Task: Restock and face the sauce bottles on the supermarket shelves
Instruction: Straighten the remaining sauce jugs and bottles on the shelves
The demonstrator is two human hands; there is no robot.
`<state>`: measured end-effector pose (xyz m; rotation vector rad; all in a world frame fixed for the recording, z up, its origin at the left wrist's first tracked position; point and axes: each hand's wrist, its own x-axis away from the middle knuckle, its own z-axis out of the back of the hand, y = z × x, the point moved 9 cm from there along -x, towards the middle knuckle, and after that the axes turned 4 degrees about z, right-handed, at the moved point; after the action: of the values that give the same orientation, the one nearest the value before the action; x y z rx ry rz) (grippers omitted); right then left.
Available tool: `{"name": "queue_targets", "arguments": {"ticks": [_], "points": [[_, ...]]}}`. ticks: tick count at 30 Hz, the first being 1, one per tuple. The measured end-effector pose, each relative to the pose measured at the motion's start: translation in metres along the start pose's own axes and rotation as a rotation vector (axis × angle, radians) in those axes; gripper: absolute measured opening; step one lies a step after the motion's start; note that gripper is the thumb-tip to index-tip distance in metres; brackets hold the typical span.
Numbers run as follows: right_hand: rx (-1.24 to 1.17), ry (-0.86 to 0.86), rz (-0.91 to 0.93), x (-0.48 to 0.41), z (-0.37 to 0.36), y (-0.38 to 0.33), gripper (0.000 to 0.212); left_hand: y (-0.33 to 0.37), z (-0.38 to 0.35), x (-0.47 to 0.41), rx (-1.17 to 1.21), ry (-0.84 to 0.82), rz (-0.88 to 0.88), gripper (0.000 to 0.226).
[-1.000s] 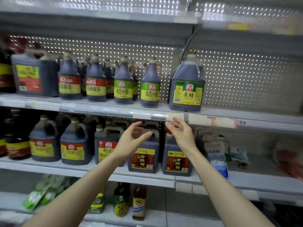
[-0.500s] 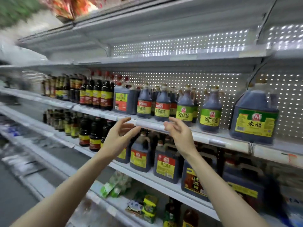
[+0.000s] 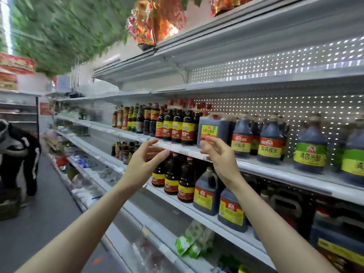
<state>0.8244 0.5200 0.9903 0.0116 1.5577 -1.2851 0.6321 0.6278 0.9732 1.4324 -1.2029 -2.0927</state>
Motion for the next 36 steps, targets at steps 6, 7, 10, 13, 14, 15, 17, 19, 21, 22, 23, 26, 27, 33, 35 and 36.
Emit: {"name": "queue_targets", "arguments": {"ticks": [6,7,10,13,14,15,17,19,21,22,23,26,27,33,35,36], "points": [[-0.041,0.018,0.011,-0.058,-0.123,0.017,0.039,-0.051,0.102,-0.062,-0.093,-0.045,-0.035,0.064],[-0.044,0.017,0.013,-0.068,-0.143,0.02,0.038,-0.059,0.118,-0.074,-0.092,-0.045,-0.035,0.066],[-0.052,0.041,0.015,-0.096,-0.19,0.033,0.038,-0.083,0.153,-0.109,-0.071,-0.054,-0.029,0.069],[-0.031,0.054,-0.006,-0.12,-0.226,0.049,0.044,-0.113,0.174,-0.141,-0.033,-0.069,-0.008,0.064],[-0.015,0.056,-0.006,-0.127,-0.236,0.053,0.045,-0.123,0.179,-0.15,-0.028,-0.075,-0.004,0.062],[0.003,0.06,-0.004,-0.135,-0.244,0.058,0.046,-0.133,0.184,-0.159,-0.021,-0.08,0.0,0.063],[0.021,0.072,-0.007,-0.15,-0.259,0.069,0.046,-0.152,0.192,-0.176,0.002,-0.081,0.015,0.061],[0.021,0.082,-0.009,-0.164,-0.272,0.079,0.043,-0.171,0.197,-0.194,0.018,-0.084,0.021,0.056],[0.033,0.091,-0.01,-0.177,-0.284,0.092,0.04,-0.19,0.198,-0.212,0.02,-0.097,0.021,0.053],[0.037,0.099,-0.013,-0.183,-0.289,0.1,0.039,-0.2,0.197,-0.222,0.027,-0.106,0.028,0.052],[0.042,0.108,-0.014,-0.19,-0.294,0.107,0.037,-0.211,0.196,-0.232,0.037,-0.118,0.036,0.051],[0.06,0.135,-0.017,-0.214,-0.303,0.137,0.028,-0.245,0.188,-0.269,0.064,-0.156,0.055,0.053],[0.068,0.148,-0.025,-0.221,-0.304,0.149,0.027,-0.257,0.185,-0.28,0.071,-0.169,0.066,0.055],[0.09,0.217,-0.1,-0.272,-0.313,0.214,0.033,-0.32,0.17,-0.347,0.114,-0.227,0.128,0.05],[0.097,0.232,-0.118,-0.286,-0.315,0.229,0.039,-0.335,0.167,-0.371,0.139,-0.224,0.145,0.051],[0.109,0.235,-0.12,-0.292,-0.317,0.234,0.04,-0.341,0.164,-0.383,0.146,-0.23,0.146,0.051]]}}
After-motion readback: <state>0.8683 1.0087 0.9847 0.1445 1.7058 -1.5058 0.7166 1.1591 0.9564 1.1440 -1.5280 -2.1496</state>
